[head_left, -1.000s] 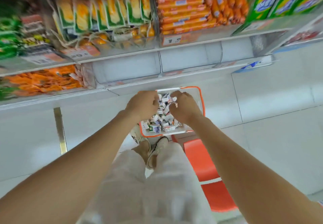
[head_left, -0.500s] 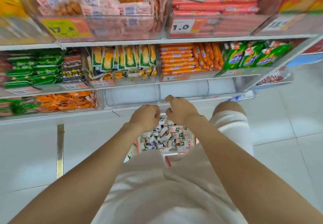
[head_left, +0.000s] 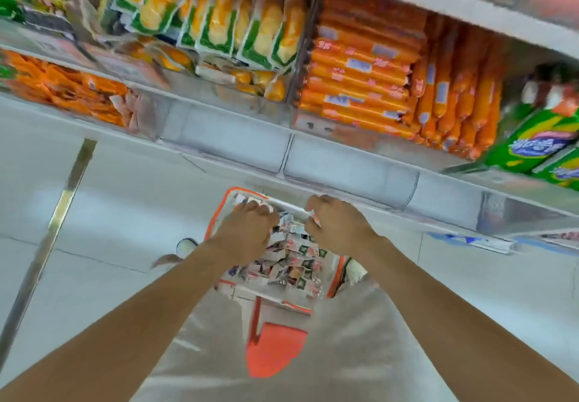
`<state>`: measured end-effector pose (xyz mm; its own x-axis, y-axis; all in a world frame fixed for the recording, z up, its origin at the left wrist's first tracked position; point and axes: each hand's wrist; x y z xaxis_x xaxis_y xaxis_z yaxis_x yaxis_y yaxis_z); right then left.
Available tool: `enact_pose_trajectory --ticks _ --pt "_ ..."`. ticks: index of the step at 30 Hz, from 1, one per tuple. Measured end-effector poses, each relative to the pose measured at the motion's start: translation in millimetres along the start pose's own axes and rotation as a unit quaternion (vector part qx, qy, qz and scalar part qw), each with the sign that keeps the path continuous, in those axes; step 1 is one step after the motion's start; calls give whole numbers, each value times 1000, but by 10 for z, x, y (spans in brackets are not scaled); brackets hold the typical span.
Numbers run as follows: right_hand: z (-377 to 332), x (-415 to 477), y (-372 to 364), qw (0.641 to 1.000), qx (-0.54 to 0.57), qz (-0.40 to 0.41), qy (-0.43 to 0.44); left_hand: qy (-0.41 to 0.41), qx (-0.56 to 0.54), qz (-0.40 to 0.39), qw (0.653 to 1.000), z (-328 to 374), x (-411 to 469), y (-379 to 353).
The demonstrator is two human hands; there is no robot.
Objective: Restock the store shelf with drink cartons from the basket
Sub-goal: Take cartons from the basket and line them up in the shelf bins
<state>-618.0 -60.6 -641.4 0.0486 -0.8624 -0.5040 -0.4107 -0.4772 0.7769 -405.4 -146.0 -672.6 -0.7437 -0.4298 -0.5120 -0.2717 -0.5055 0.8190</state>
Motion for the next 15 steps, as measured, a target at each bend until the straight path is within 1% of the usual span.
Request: enact_pose_trajectory --ticks 3,6,8,9,11,13,14,15 --pt "466 340 -790 998 -19 -16 55 -26 16 -31 999 34 488 -717" --pt "876 649 -1535 992 -73 -26 101 -10 60 -20 998 -18 843 -1336" --pt "1068 823 -1980 985 -115 -51 114 -5 88 -39 995 -114 1064 -1783" --pt "1124 902 -2172 982 -130 -74 116 -7 99 -65 993 -175 1168 -1984" --pt "1149 1012 -2438 981 -131 -110 91 -11 78 -113 990 -249 1353 -2320" --pt "1131 1113 -2612 980 -152 -106 78 2 88 -172 981 -261 1537 -2542" --pt "1112 1137 -2657 979 -159 -111 67 7 113 -179 977 -240 1622 -2598" --pt "1101 1154 -2662 978 -167 -111 59 6 142 -166 976 -212 1697 -2641"
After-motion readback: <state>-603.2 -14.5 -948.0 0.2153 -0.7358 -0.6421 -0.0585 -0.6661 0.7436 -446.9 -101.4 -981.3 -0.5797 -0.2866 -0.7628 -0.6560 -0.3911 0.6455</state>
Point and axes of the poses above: each hand's wrist, its own x-axis towards the middle knuckle, its own y-axis out of the back of the hand, z = x × y, and after that the axes turned 3 degrees about y, right-handed
